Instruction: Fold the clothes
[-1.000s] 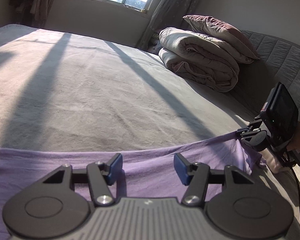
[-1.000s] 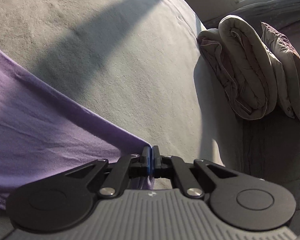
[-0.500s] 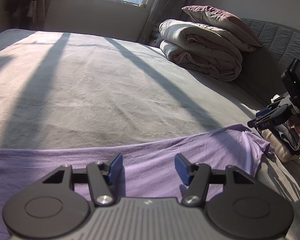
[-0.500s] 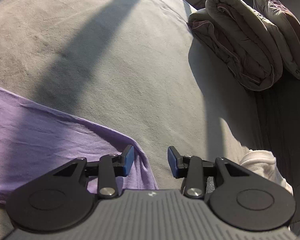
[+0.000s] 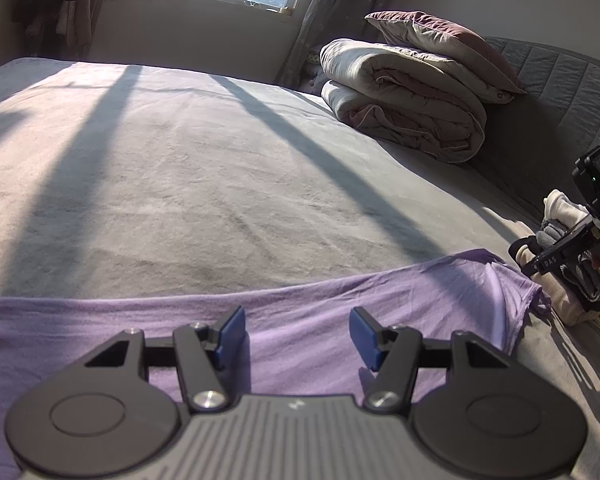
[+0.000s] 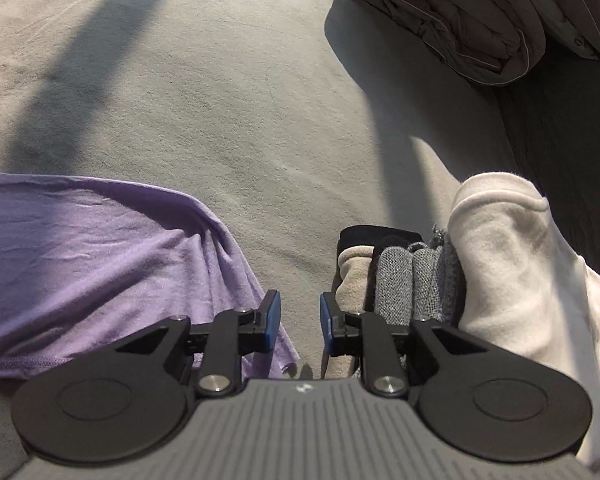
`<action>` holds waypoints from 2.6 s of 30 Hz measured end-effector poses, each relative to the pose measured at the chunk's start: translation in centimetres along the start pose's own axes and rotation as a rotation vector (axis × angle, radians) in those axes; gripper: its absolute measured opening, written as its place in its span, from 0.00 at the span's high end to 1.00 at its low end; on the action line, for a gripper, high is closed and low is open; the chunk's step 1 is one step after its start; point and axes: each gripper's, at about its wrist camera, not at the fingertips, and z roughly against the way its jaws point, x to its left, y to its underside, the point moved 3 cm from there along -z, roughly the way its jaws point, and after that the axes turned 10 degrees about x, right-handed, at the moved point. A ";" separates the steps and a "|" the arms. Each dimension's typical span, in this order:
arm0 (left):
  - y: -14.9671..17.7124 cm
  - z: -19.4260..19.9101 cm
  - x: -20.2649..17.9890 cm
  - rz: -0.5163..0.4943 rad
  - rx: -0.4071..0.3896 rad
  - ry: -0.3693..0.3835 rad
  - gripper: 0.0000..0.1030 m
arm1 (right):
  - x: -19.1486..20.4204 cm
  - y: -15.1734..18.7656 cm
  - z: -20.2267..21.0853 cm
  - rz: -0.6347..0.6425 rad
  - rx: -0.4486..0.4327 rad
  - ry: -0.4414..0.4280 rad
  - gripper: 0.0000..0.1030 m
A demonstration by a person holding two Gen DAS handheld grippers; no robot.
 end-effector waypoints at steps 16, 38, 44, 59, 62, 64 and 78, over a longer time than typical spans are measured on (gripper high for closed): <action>0.1 0.0 0.0 -0.007 0.001 -0.006 0.42 | 2.6 -0.3 -1.3 0.278 0.131 0.003 0.79; 0.0 -0.1 -0.1 -0.007 0.002 -0.006 0.42 | 4.6 -1.2 -3.1 0.379 -0.052 0.525 0.96; 0.0 0.0 -0.1 -0.003 0.003 -0.002 0.42 | 3.3 -1.9 -2.9 0.301 -0.105 0.457 0.95; -0.1 0.1 0.0 0.001 0.004 0.002 0.42 | 0.7 5.9 6.3 -0.219 -0.245 -0.007 0.87; -0.1 0.1 0.1 0.010 0.005 0.009 0.42 | -0.4 10.0 5.6 -0.558 -0.304 -0.167 0.87; -0.1 0.0 0.0 0.004 0.005 0.004 0.41 | -0.4 12.2 5.2 -0.793 -0.375 -0.286 0.87; 0.0 -0.2 -0.3 -0.018 0.007 -0.009 0.40 | 0.1 13.3 3.4 -1.461 -0.472 -0.426 0.86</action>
